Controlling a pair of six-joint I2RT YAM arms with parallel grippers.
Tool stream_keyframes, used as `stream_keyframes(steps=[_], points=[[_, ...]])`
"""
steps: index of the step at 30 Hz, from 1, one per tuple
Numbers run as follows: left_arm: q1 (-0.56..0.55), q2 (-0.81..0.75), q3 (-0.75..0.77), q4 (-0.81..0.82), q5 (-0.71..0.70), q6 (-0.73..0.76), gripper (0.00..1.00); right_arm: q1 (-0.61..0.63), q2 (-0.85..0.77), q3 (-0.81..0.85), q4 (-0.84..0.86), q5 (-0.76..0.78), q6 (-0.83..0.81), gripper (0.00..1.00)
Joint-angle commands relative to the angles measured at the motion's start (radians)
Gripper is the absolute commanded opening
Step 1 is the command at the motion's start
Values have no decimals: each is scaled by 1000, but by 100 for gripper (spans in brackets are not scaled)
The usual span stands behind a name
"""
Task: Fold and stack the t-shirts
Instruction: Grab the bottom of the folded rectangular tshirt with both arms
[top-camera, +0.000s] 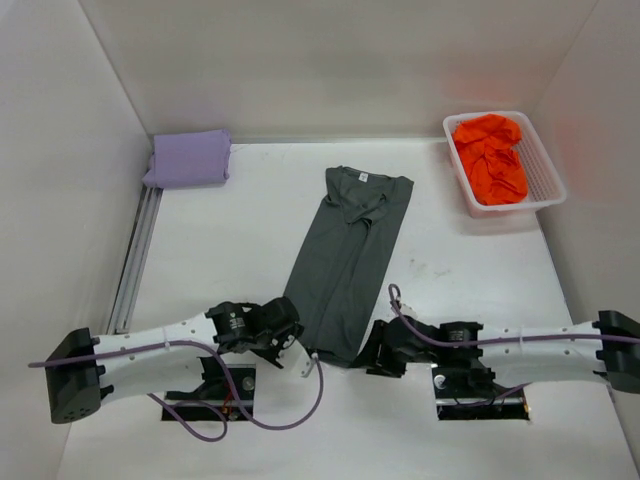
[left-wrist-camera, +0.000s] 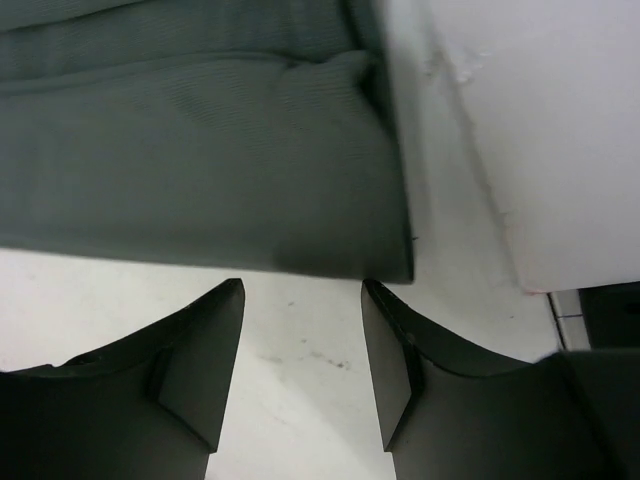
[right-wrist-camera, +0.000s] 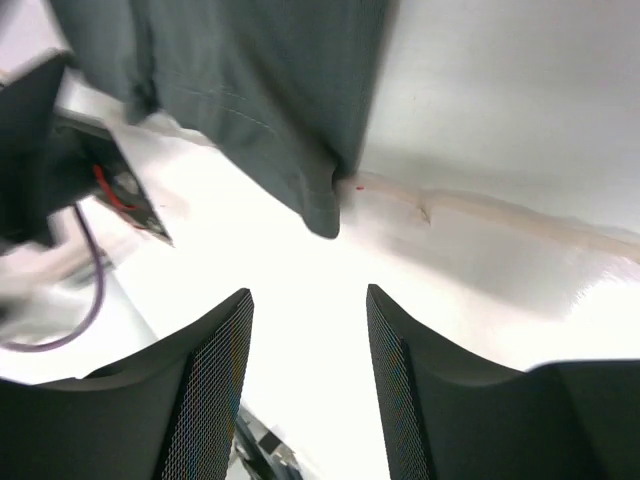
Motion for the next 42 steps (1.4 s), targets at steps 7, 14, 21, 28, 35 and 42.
stream_keyframes(steps=[7,14,21,28,35,42], points=[[-25,44,-126,158,5,185,47,-3,-72,26,-146,70,21,54],[-25,57,-117,159,22,179,25,-29,31,51,-39,80,19,55],[-70,60,-98,125,41,156,11,-35,137,104,55,69,9,55],[-90,49,-69,104,50,116,7,-32,272,147,96,32,-4,46],[-76,75,26,93,103,40,4,-61,199,46,101,30,30,9],[-10,140,156,26,220,-60,3,-162,-30,65,-103,40,-52,2]])
